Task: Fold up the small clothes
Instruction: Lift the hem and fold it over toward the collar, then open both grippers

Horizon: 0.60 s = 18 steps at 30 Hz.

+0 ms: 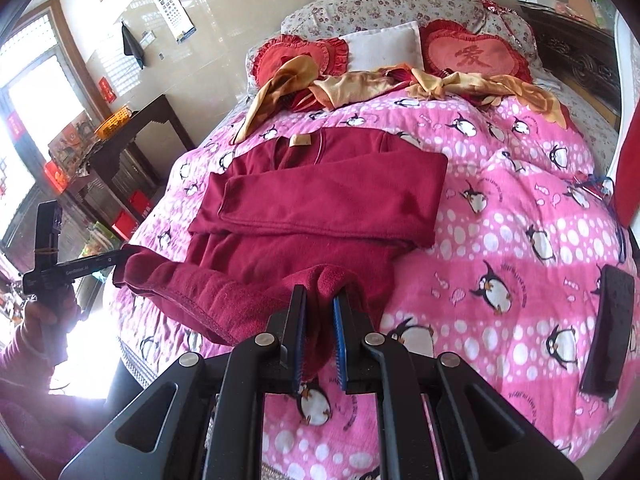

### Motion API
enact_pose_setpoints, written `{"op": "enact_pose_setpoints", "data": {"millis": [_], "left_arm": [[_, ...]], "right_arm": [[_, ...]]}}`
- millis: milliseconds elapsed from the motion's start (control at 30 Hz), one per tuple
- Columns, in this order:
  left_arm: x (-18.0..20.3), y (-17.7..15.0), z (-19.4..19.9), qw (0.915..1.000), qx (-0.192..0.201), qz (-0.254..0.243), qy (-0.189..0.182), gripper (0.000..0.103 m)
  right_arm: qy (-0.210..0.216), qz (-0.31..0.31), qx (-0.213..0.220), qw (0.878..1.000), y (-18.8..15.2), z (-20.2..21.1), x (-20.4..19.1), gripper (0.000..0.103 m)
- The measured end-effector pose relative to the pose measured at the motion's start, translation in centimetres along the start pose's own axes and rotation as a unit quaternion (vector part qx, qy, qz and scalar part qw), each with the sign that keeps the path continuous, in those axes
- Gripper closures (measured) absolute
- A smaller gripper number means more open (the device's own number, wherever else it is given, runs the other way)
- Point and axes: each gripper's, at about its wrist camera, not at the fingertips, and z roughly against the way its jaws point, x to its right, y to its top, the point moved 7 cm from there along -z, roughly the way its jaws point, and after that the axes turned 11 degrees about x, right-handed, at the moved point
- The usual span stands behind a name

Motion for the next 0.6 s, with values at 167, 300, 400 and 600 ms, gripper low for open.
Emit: {"op": "enact_pose_setpoints", "data": {"millis": [167,300,400,600], "left_arm": [[-0.3,2.4,-1.7,0.9999,0.011,0.005,0.007,0.096],[-0.4,3.7,-3.3,0.9998,0.014,0.001,0.014,0.096],[-0.6,4.7,-4.6,0.9997,0.014,0.005,0.018,0.096],[-1.3,7.0,-7.1,0.9995,0.014,0.015,0.026,0.096]], "right_arm": [[-0.006,-0.006,0.008,1.000,2.1,-1.6,0.9,0.103],[-0.012,-0.005,0.014,1.000,3.7,-3.2,1.4,0.103],[-0.020,0.000,0.015,1.000,4.7,-4.3,1.6,0.103],[-0.034,-0.009,0.012,0.999,6.5,-7.4,2.8,0.103]]}}
